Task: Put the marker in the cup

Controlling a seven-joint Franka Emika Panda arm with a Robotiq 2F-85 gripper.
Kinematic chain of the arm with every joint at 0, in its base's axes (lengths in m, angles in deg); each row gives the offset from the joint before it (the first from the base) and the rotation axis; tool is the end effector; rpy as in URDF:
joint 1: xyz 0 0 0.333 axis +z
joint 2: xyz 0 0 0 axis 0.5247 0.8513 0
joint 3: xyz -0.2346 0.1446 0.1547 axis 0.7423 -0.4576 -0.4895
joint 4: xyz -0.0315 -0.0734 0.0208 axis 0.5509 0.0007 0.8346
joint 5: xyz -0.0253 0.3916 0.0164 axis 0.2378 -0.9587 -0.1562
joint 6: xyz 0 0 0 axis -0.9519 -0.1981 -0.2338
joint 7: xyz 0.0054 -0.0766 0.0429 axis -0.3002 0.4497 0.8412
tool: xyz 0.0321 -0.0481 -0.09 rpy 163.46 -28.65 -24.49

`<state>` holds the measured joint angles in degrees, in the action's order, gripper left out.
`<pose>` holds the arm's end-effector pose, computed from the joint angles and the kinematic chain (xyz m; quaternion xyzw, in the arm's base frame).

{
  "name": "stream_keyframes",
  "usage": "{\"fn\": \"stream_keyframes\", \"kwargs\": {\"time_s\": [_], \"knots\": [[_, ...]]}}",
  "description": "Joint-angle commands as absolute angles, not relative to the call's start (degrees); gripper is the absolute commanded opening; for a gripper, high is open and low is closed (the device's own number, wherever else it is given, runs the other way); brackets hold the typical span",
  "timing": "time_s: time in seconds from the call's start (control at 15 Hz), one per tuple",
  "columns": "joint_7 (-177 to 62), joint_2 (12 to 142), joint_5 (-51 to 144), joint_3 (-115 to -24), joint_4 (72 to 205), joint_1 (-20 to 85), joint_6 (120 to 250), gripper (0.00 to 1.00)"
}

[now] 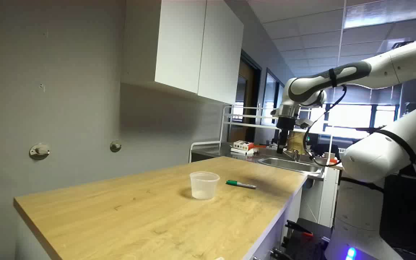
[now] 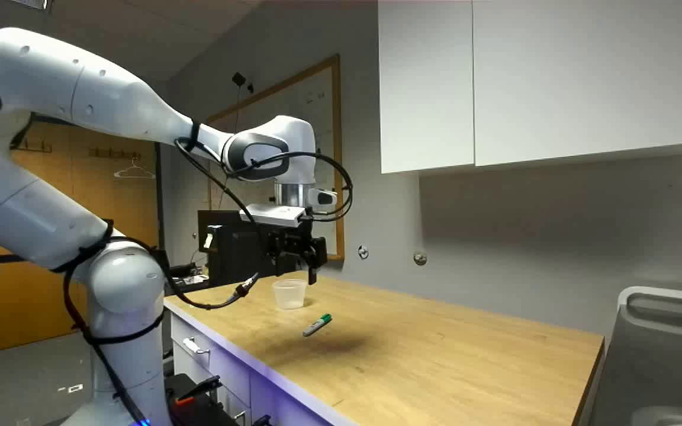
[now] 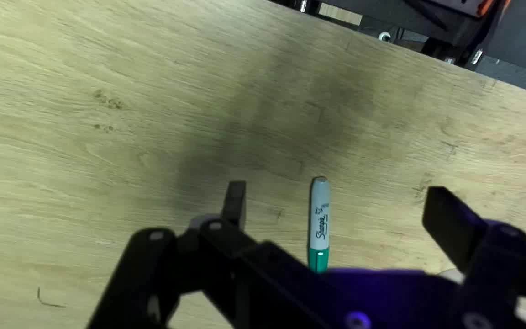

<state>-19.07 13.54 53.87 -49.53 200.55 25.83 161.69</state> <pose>0.2744 -0.1658 0.4513 -0.9891 -0.1292 -0.0464 0.0523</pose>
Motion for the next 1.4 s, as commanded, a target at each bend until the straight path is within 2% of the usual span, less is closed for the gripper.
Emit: {"fn": "stream_keyframes", "kwargs": {"time_s": [0.0,0.87,1.33], "knots": [[-18.6,13.8,53.3,-50.2,200.5,25.1,161.7,1.0],[-20.0,16.4,52.3,-50.8,199.5,26.0,162.2,1.0],[-24.9,25.5,49.4,-57.5,196.9,30.5,166.3,1.0]]}}
